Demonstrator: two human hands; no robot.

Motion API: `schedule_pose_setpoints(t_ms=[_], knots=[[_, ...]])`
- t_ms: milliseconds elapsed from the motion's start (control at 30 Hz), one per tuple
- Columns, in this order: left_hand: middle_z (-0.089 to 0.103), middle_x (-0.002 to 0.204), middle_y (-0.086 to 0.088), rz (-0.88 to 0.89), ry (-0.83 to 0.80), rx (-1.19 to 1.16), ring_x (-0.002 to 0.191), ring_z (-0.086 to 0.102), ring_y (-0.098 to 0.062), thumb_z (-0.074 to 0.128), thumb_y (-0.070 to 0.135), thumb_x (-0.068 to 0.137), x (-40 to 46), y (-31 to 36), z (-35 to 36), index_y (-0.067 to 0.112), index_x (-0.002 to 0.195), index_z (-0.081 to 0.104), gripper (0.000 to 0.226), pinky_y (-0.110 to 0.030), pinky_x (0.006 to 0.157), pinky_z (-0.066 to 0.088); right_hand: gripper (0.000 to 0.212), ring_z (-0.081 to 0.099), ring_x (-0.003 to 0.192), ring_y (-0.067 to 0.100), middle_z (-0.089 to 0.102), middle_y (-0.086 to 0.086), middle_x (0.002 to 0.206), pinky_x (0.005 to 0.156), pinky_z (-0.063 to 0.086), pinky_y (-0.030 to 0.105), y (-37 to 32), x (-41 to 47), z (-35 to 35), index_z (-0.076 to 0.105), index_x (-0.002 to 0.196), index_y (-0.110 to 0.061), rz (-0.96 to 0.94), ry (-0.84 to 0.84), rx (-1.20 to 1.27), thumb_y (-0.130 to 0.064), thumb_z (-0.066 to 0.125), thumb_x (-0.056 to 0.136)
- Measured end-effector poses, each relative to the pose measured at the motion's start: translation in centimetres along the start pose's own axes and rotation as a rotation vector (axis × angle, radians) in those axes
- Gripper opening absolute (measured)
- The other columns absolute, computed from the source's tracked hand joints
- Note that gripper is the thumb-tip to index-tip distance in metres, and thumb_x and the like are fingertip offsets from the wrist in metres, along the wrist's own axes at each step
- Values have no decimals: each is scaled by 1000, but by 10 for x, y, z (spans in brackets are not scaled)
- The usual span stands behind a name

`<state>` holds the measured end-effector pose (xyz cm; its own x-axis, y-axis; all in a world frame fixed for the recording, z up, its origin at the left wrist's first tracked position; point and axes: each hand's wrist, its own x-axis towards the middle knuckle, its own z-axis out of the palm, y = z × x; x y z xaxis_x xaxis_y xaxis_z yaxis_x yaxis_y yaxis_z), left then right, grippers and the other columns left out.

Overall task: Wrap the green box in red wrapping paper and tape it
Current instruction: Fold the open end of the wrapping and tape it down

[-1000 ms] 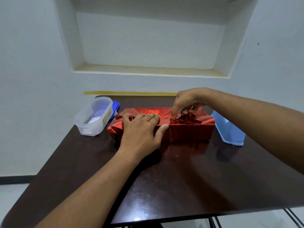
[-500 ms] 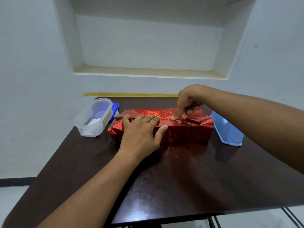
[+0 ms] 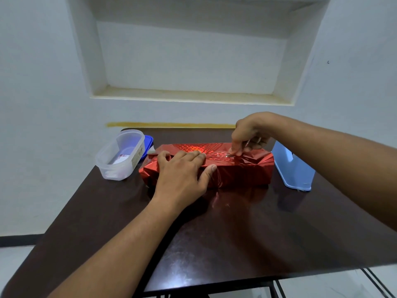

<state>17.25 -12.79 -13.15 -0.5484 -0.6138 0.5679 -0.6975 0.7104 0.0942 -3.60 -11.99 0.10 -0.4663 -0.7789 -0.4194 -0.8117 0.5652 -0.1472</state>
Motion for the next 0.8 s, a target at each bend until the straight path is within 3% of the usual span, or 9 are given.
schedule_pose_setpoints(t_ms=[133,233,333,433,533,600,700,800], knots=[[64,140,11,-1,1,2,126,57,-12,27,67,99,0,0,0,29,136,65,66,-54,105,25,17,40,57,16,59,3,82,54,33,23,2,-2,5,72,83,-11,-5,31,-24,-25,74,92],[64,140,12,-3,-1,1,126,57,-11,28,67,99,0,0,1,29,135,65,65,-54,105,27,21,30,51,18,44,5,70,47,26,23,-1,-9,9,75,93,-12,2,29,-113,-32,69,96],[64,141,12,-1,-1,3,127,57,-11,27,68,99,1,0,0,30,136,65,65,-55,106,28,21,38,54,15,49,0,64,47,33,22,-3,-22,10,72,94,-19,-9,68,-181,-38,65,99],[64,141,12,1,-3,9,127,56,-11,26,68,99,1,0,1,30,136,64,66,-54,106,28,32,54,60,11,62,-9,54,58,45,24,4,-20,14,71,79,-17,-23,261,-135,-47,84,80],[64,141,12,-1,1,4,127,57,-11,27,68,99,1,0,1,30,136,65,66,-55,106,28,60,63,82,24,59,2,80,71,51,32,16,-13,22,57,75,-17,16,446,-37,-61,94,57],[64,141,12,-4,1,1,127,57,-11,25,68,98,1,0,1,30,135,65,66,-55,107,28,64,60,79,24,59,3,79,66,46,32,25,-10,28,55,72,-16,24,484,22,-64,94,54],[63,142,12,-2,-6,2,129,55,-10,23,69,98,0,0,0,30,137,64,69,-55,108,27,52,61,74,22,63,-1,73,65,45,29,35,-7,37,61,64,-16,24,499,152,-55,95,59],[62,143,12,9,-6,-2,130,55,-11,23,69,98,0,1,-1,30,139,63,69,-54,108,25,16,69,83,24,73,-2,86,69,53,29,39,-6,49,68,65,-19,9,589,256,-18,83,70]])
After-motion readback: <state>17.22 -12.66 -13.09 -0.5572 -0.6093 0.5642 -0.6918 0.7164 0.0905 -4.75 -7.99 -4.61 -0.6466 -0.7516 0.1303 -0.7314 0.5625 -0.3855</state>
